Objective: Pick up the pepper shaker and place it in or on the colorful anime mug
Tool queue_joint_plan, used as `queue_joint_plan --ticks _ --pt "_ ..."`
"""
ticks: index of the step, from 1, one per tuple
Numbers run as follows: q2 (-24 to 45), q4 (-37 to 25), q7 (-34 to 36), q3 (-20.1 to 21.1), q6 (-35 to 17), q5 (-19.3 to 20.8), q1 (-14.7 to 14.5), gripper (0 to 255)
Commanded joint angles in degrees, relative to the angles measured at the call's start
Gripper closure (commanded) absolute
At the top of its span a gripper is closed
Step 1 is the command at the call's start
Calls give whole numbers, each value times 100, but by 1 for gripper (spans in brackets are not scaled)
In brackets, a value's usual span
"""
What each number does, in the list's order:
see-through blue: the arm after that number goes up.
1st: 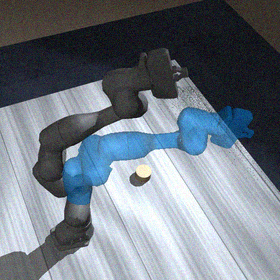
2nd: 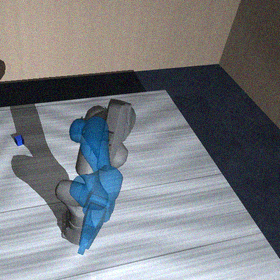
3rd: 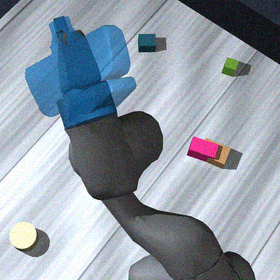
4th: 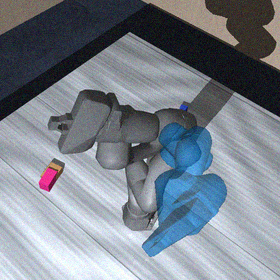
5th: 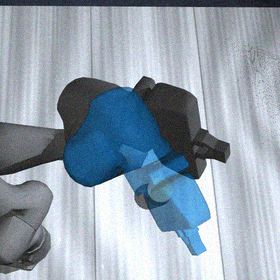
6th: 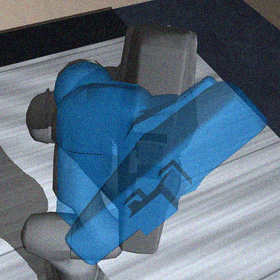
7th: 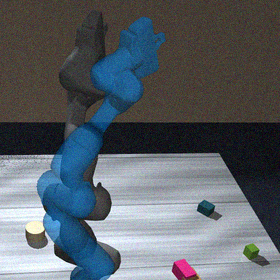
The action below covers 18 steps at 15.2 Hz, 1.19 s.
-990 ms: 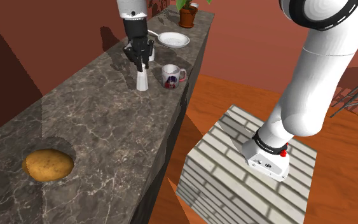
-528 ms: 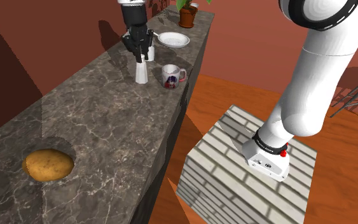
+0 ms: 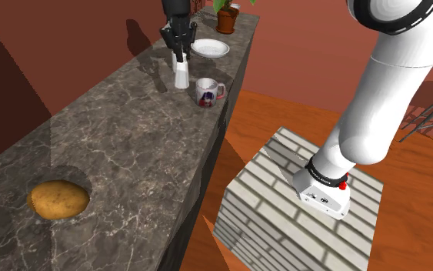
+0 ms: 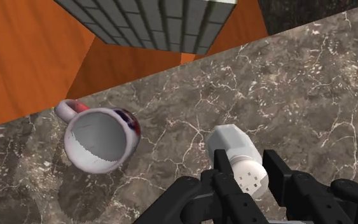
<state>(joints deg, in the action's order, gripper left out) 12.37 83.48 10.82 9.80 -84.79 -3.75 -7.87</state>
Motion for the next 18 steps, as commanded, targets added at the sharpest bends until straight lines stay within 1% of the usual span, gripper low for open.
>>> queue_joint_plan --ticks 1,7,13,18 --pt "-89 5 -250 -97 104 11 154 255" --pt "-232 -46 -1005 -411 351 86 607 255" --pt "-142 -418 -1804 -744 671 198 1075 255" --pt "-238 103 -1820 -746 247 197 1077 255"
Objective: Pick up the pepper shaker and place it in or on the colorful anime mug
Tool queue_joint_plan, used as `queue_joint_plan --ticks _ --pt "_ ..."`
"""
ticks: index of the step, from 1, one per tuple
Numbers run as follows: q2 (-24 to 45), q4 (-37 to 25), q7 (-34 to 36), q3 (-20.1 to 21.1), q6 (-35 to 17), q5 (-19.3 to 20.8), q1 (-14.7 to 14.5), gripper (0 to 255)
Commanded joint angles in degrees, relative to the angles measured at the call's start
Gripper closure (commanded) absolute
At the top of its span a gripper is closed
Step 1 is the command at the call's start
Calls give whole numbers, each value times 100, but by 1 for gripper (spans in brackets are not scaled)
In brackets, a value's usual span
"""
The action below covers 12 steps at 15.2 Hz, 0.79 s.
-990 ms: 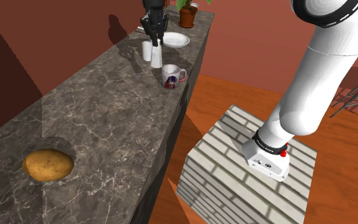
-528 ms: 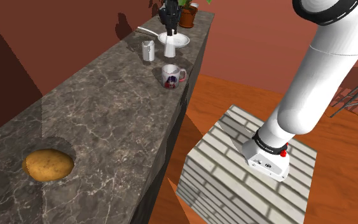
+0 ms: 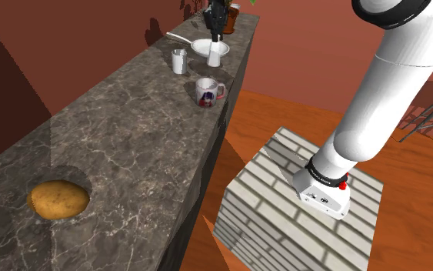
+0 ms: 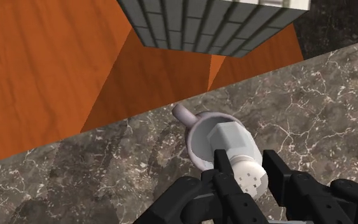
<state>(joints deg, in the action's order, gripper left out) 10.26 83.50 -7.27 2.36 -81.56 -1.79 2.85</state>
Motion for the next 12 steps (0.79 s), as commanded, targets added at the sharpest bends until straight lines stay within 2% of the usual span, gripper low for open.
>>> queue_joint_plan --ticks 1,12 --pt "-40 198 -13 -3 -158 0 4 255" --pt "-90 1112 -41 -4 -1023 -1 4 255"
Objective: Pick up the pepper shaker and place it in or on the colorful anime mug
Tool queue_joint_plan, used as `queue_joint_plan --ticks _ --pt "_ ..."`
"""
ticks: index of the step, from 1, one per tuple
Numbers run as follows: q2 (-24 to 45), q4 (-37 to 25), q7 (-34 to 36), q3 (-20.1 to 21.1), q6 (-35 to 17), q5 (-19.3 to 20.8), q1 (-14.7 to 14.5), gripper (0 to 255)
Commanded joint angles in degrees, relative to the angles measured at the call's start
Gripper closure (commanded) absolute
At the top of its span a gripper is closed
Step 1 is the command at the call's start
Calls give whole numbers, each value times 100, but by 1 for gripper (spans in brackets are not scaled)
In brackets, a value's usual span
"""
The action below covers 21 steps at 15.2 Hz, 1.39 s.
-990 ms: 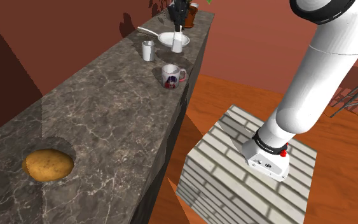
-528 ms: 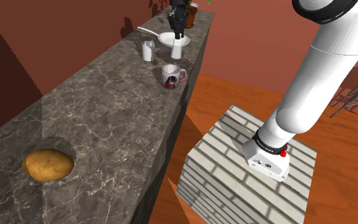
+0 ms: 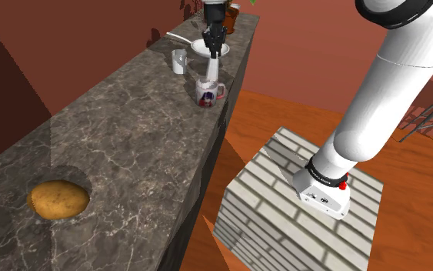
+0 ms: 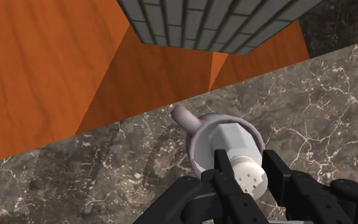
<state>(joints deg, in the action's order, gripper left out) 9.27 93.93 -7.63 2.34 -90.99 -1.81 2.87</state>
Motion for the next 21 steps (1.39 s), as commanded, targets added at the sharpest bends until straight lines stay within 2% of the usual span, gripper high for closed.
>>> queue_joint_plan --ticks 1,5,13,14,19,21 --pt "13 141 -8 -2 -156 1 2 255" --pt "41 410 -17 -2 -453 1 1 255" --pt "41 410 -17 -2 -453 1 1 255" --pt "38 411 -22 -5 -451 2 4 0" --pt "41 410 -17 -2 -453 1 1 0" --pt "115 -67 -12 -6 -50 6 5 0"
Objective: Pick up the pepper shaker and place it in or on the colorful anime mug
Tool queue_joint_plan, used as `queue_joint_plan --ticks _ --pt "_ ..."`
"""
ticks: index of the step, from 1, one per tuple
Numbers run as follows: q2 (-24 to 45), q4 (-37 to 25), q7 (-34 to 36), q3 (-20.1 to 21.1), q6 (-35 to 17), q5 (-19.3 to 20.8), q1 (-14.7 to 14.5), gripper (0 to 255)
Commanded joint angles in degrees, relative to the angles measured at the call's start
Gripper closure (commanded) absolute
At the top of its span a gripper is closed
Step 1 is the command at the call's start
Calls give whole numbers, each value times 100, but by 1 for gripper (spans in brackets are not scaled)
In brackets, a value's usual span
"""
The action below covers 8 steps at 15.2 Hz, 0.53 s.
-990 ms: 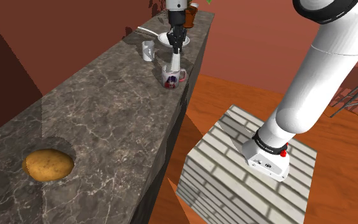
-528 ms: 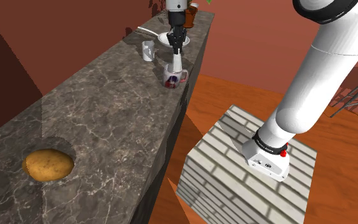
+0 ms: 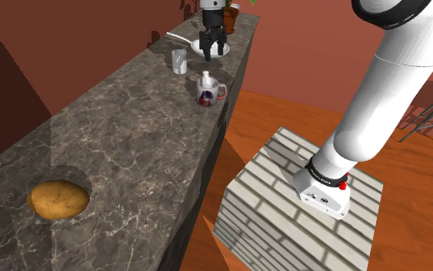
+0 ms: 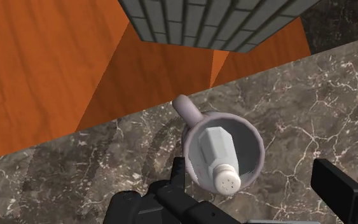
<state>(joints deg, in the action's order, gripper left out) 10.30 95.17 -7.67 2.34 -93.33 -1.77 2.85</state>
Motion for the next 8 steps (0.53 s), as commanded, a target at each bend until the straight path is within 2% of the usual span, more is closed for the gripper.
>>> queue_joint_plan --ticks 1,2,8 --pt "63 -450 -5 -7 391 5 10 0" --pt "111 -663 -2 -8 556 7 11 0" --pt "111 -663 -2 -8 556 7 11 0"
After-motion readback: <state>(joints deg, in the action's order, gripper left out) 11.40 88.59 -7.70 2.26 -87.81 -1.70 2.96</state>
